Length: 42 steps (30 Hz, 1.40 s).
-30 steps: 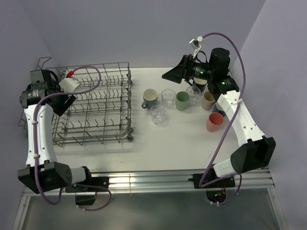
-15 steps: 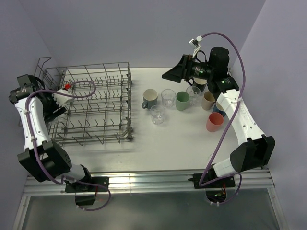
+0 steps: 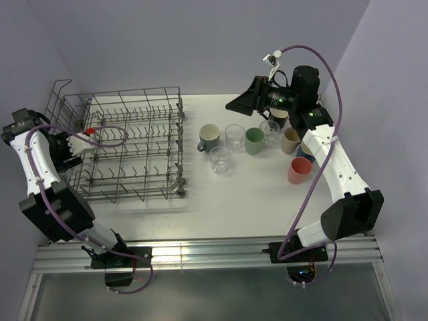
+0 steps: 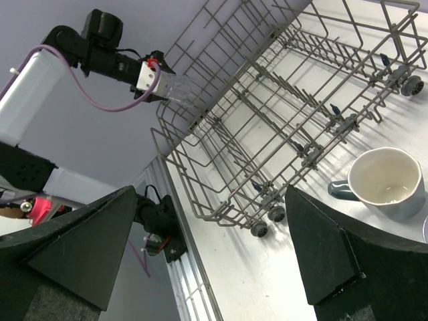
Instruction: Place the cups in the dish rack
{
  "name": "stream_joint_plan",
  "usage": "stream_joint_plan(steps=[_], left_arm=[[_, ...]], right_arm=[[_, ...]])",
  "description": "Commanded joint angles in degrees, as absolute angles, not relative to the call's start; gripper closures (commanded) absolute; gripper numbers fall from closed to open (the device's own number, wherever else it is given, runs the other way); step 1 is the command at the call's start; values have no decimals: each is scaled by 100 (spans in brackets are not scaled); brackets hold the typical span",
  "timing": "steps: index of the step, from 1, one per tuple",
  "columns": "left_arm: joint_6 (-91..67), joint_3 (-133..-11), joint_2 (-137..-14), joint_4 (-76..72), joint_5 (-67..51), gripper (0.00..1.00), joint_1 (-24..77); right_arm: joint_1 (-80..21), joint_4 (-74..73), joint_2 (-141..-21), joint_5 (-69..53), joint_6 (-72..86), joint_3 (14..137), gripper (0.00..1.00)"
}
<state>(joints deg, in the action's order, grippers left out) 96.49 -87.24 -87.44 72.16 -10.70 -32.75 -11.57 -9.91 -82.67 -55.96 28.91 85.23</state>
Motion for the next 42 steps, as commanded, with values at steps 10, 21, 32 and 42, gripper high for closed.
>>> stream_joint_plan(steps=[10, 21, 32, 42], left_arm=[[10757, -9387, -9395, 7427, -1371, 100, -3621], [10916, -9255, -9729, 7102, -1204, 100, -3639], [10934, -9166, -10019, 7092, -1301, 100, -3639], [10925, -9220, -10336, 7084, -1380, 99, -3647]], right_arm=[[-1151, -861, -8279, -5616, 2909, 8745, 0], [-1169, -800, -8350, -5572, 2971, 8745, 0], [-1178, -826, -8446, -5555, 2936, 8798, 0], [-1186, -861, -8464, -5537, 2883, 8807, 0]])
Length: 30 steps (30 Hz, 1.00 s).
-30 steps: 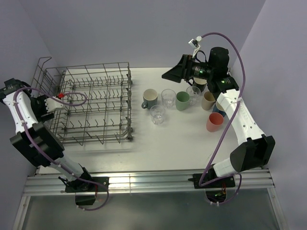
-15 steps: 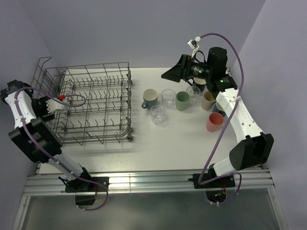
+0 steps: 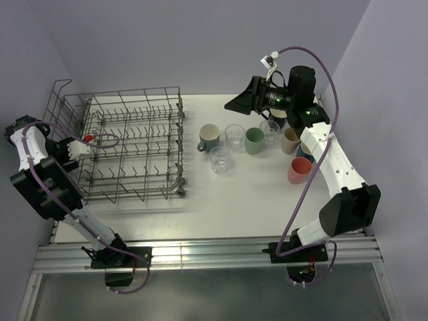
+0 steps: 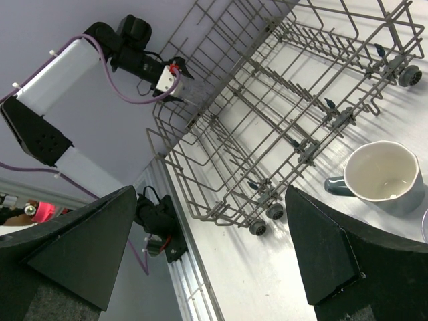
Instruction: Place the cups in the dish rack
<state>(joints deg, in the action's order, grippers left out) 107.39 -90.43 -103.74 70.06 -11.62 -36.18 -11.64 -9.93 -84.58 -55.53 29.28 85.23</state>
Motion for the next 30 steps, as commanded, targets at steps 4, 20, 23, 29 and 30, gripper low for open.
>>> stream_joint_plan(steps=[4, 20, 23, 29, 30], left_arm=[[10986, -9447, -10511, 7399, -1608, 99, -3647], [11039, -9607, -10652, 7866, -1617, 100, -3639], [11092, -9510, -10617, 7875, -1512, 100, -3639], [11136, -9334, -10468, 7875, -1433, 100, -3682], [11136, -9308, -10459, 7875, -1441, 100, -3691]], right_arm=[[-1187, -861, -8481, -5537, 2874, 8807, 0], [-1187, -888, -8525, -5616, 2830, 8833, 0], [-1187, -896, -8525, -5616, 2813, 8842, 0], [-1178, -844, -8508, -5642, 2839, 8772, 0], [-1186, -835, -8508, -5651, 2848, 8771, 0]])
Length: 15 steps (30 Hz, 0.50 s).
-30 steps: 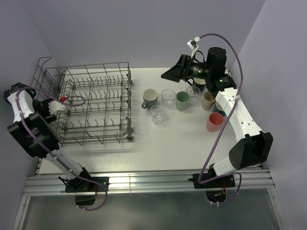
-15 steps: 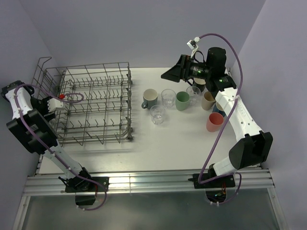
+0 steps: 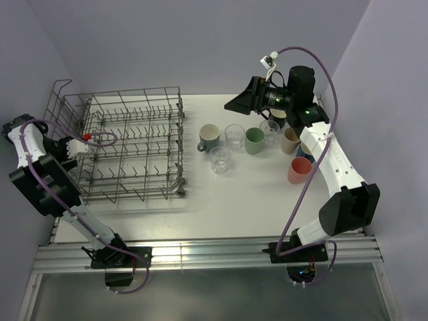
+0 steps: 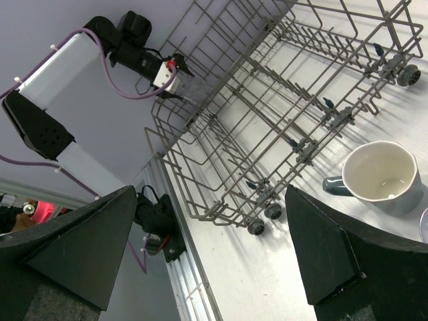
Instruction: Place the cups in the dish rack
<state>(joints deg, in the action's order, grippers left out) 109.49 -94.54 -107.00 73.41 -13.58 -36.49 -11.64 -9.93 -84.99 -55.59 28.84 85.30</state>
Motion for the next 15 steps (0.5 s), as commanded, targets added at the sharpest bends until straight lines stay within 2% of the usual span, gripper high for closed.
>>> stream_joint_plan(steps=[1, 15], left_arm=[[11153, -9282, -10433, 7875, -1433, 100, -3700], [11373, -8640, -9870, 7893, -1187, 100, -3779]], right_arm=[[-1187, -826, -8517, -5660, 2848, 8780, 0], [-1187, -765, -8446, -5757, 2900, 8692, 0]])
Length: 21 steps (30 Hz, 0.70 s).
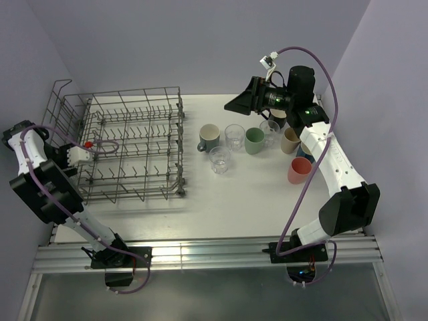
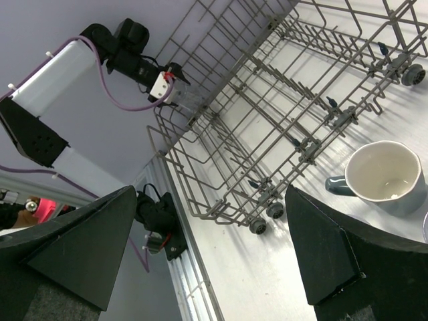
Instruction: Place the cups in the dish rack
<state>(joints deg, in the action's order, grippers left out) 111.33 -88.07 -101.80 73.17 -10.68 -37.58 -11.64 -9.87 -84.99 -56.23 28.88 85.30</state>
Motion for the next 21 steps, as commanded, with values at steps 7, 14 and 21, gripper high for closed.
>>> stream_joint_plan(steps=[7, 14, 21], left_arm=[[11355, -8517, -9896, 7893, -1186, 96, -3779], [11347, -8438, -9984, 7875, -1134, 92, -3779], [11311, -8884, -10195, 7875, -1459, 97, -3779]], right_arm=[[-1186, -791, -8446, -5774, 2874, 8710, 0], [-1187, -809, -8481, -5757, 2865, 8736, 0], [-1187, -773, -8534, -5757, 2900, 8763, 0]])
